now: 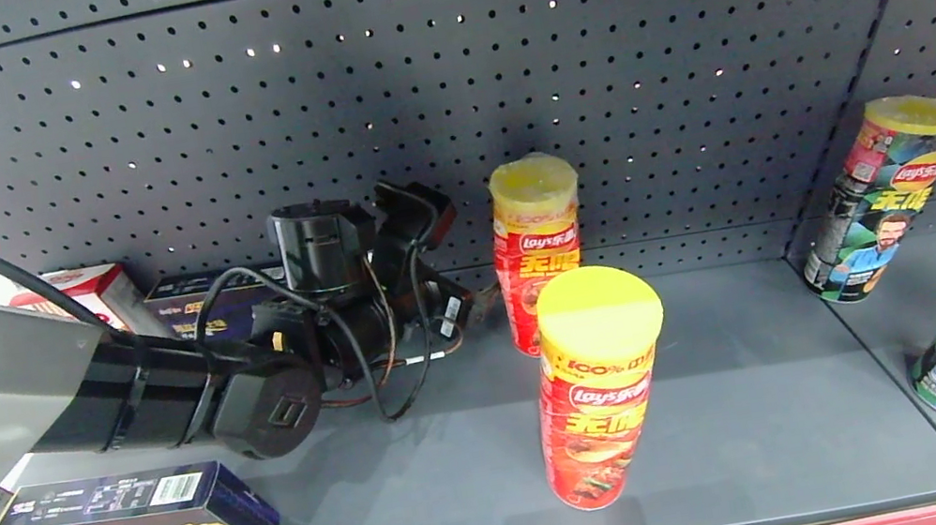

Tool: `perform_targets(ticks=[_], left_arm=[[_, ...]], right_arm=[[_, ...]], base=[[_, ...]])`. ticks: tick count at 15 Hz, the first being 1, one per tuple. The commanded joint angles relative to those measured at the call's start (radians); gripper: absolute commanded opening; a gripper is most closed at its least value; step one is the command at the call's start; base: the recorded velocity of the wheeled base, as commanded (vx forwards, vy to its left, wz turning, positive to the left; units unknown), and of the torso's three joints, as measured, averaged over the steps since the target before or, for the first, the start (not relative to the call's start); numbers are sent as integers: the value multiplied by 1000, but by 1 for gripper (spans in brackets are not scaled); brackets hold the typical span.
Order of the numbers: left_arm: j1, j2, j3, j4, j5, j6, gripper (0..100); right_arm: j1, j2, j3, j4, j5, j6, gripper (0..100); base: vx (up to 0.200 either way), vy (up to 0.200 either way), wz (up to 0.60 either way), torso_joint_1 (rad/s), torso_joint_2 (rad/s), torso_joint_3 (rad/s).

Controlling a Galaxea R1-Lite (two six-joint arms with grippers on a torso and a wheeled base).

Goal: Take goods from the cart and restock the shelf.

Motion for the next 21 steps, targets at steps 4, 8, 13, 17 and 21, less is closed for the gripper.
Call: perform_targets(ticks=[4,8,13,17,21], left_arm=[[40,-99,36,0,-2,-2,100],[64,-328,166,0,21,-88,100],[58,-675,418,0,102,-193,100],[34,-1150,661,112,125,-196,100],[258,-1540,997,201,83,-240,100]], right_arm=[[1,1,0,0,0,-1,100],[1,1,0,0,0,-1,100],[1,1,0,0,0,-1,100],[1,1,0,0,0,-1,100],[1,1,0,-2,0,-1,100]], base=[[0,0,0,0,0,0],[0,0,0,0,0,0],[0,0,0,0,0,0],[0,0,0,0,0,0],[0,0,0,0,0,0]])
